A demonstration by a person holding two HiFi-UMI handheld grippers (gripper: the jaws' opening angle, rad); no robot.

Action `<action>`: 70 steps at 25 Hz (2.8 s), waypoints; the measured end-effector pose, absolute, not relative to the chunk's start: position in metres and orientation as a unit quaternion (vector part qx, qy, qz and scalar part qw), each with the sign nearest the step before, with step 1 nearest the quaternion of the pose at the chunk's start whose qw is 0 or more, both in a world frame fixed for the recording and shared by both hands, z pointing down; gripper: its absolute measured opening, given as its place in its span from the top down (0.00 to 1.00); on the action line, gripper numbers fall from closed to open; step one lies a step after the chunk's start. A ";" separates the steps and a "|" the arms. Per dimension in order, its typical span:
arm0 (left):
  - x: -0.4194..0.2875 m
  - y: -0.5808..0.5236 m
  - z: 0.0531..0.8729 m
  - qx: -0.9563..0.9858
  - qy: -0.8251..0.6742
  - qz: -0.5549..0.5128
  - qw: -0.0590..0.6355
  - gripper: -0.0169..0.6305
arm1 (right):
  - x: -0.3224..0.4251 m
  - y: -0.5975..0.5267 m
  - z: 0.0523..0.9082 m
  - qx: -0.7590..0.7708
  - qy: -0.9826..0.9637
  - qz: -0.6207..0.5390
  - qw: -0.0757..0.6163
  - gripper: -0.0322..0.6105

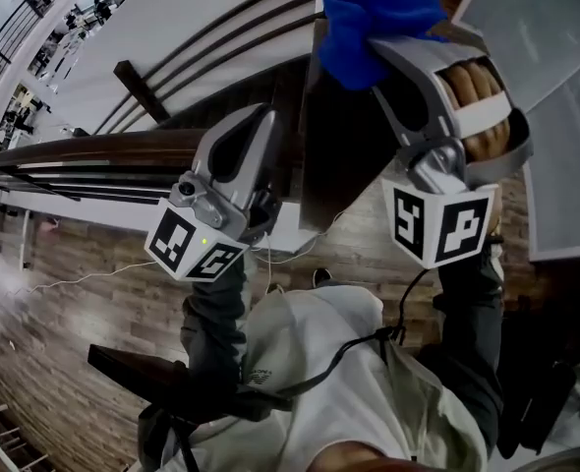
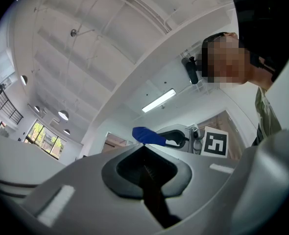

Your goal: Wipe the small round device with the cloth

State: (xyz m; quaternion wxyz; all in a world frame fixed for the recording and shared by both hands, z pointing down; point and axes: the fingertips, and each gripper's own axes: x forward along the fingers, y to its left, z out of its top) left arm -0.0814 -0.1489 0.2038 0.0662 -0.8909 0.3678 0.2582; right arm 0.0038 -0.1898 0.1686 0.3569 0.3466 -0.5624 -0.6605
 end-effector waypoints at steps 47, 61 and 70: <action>-0.066 -0.156 0.191 -0.913 0.325 0.234 0.078 0.99 | 0.059 -0.204 0.178 0.428 -0.645 -0.549 0.317 0.83; -0.063 -0.151 0.204 -0.916 0.324 0.231 0.059 0.99 | 0.073 -0.229 0.122 0.514 -0.616 -0.538 0.260 0.83; -0.068 -0.156 0.209 -0.911 0.336 0.234 0.051 0.99 | 0.071 -0.216 0.183 0.456 -0.696 -0.481 0.276 0.83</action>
